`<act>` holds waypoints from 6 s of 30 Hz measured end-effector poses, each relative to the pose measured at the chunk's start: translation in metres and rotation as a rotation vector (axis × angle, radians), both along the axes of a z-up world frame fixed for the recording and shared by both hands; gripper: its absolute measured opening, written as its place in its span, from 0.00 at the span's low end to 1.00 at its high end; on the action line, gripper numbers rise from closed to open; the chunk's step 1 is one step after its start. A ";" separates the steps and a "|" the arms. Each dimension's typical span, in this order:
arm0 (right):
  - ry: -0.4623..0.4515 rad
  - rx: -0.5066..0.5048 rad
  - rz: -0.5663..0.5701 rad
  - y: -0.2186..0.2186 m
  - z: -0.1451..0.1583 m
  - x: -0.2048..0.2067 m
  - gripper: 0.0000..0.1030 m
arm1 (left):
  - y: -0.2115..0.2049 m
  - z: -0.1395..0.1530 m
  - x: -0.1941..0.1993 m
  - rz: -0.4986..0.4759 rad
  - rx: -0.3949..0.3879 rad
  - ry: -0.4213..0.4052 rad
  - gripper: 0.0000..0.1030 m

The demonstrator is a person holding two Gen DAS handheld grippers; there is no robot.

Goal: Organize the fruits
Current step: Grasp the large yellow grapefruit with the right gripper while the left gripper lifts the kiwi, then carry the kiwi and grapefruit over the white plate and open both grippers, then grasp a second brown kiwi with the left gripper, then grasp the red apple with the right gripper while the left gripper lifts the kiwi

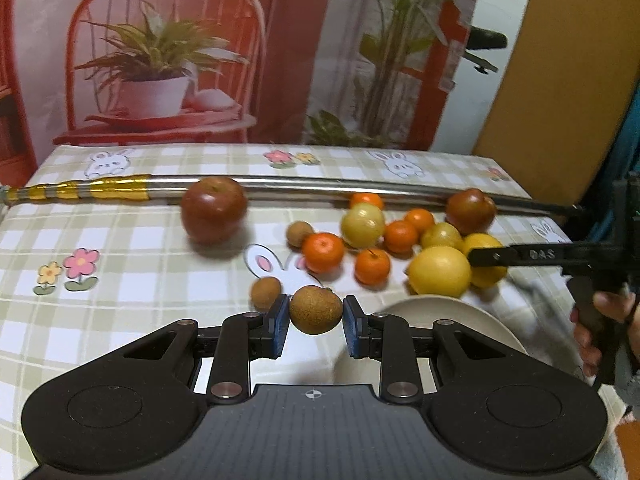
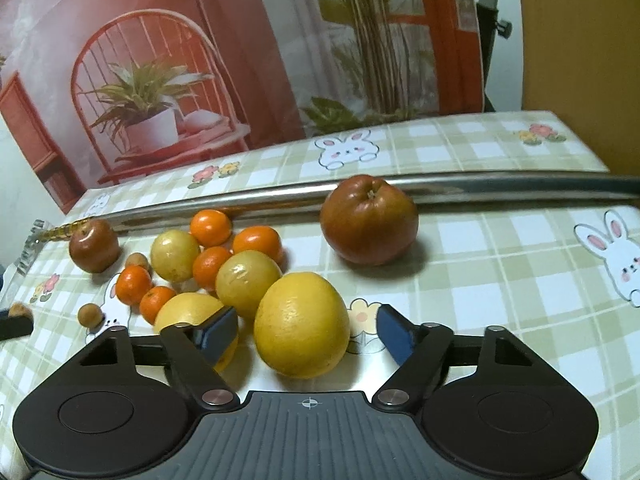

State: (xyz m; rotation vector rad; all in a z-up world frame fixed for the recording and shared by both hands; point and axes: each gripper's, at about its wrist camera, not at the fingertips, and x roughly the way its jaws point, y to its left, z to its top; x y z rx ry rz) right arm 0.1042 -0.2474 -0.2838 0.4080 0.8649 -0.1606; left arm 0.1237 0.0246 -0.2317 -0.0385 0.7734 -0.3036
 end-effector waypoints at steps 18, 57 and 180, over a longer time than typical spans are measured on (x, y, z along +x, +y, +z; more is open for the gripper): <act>0.001 0.093 -0.034 0.001 0.002 -0.023 0.48 | -0.028 -0.020 -0.027 -0.057 0.009 0.125 0.29; 0.045 0.111 0.132 0.080 0.020 -0.077 0.50 | -0.032 -0.034 -0.050 -0.068 0.094 0.105 0.30; -0.102 -0.060 -0.081 -0.024 -0.014 0.007 0.62 | 0.000 -0.014 -0.007 0.037 -0.035 0.050 0.27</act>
